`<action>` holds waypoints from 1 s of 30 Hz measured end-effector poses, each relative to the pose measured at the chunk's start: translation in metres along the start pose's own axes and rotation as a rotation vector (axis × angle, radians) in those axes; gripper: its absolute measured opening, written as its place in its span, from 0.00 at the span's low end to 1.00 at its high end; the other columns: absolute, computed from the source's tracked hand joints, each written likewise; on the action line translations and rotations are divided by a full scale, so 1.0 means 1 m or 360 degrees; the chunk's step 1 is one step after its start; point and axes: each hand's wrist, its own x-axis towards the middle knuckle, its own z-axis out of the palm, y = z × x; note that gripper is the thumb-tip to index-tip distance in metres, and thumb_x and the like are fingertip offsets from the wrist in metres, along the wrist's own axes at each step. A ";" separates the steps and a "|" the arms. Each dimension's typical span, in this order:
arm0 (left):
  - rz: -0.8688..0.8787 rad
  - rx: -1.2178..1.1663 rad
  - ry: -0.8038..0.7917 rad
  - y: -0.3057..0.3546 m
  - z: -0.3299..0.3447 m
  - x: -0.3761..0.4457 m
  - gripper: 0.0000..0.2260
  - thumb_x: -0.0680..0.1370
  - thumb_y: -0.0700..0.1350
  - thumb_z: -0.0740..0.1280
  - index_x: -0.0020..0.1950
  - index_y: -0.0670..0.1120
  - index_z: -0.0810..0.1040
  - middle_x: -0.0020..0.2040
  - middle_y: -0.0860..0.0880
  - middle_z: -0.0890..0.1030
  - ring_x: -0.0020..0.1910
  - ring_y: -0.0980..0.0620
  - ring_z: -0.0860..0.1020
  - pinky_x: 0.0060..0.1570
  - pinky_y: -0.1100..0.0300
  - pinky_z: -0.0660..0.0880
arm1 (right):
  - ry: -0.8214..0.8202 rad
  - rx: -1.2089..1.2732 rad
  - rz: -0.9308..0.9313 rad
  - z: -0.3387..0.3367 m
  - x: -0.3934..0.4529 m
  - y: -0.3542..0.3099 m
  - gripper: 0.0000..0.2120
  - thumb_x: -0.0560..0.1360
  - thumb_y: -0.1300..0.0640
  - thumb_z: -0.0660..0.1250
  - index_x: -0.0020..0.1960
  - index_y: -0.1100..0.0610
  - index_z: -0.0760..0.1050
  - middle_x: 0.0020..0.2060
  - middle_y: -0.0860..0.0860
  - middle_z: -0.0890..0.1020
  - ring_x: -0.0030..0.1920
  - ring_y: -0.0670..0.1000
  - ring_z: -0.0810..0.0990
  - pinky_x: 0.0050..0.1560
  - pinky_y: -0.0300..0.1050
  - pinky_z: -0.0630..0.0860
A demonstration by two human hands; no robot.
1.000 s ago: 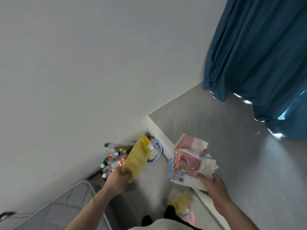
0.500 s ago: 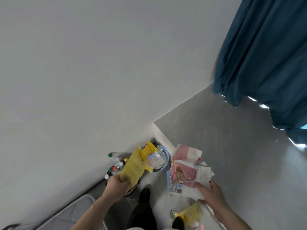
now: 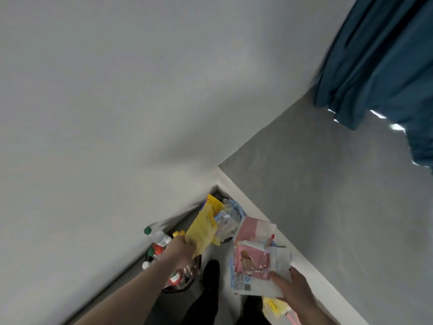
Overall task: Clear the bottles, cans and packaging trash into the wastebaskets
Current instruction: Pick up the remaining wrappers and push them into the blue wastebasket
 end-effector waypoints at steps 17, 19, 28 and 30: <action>-0.0007 0.0097 -0.0101 -0.003 0.128 0.266 0.07 0.79 0.50 0.67 0.49 0.47 0.76 0.44 0.45 0.83 0.41 0.46 0.82 0.38 0.54 0.79 | -0.0054 -0.0093 0.0112 0.084 0.213 0.056 0.03 0.76 0.54 0.73 0.48 0.48 0.80 0.43 0.45 0.86 0.45 0.50 0.85 0.52 0.58 0.81; -0.0048 0.0009 -0.0117 -0.011 0.137 0.292 0.13 0.76 0.52 0.70 0.55 0.46 0.76 0.46 0.45 0.83 0.43 0.44 0.83 0.45 0.47 0.83 | -0.0050 -0.0079 0.0099 0.089 0.230 0.063 0.05 0.76 0.54 0.74 0.50 0.49 0.81 0.42 0.44 0.87 0.45 0.46 0.85 0.51 0.54 0.81; 0.0148 0.0430 -0.0044 -0.039 0.123 0.307 0.27 0.77 0.48 0.67 0.73 0.50 0.60 0.62 0.46 0.77 0.51 0.45 0.80 0.39 0.56 0.75 | -0.0095 -0.0036 0.0079 0.131 0.292 0.048 0.07 0.74 0.54 0.74 0.49 0.43 0.81 0.47 0.46 0.87 0.49 0.51 0.86 0.54 0.61 0.82; 0.0175 0.0429 -0.0018 -0.044 0.117 0.308 0.27 0.76 0.46 0.67 0.73 0.52 0.60 0.60 0.46 0.78 0.46 0.49 0.79 0.34 0.59 0.73 | -0.0110 -0.0057 0.0062 0.150 0.308 0.038 0.06 0.74 0.54 0.74 0.47 0.43 0.81 0.46 0.46 0.87 0.49 0.51 0.86 0.54 0.61 0.83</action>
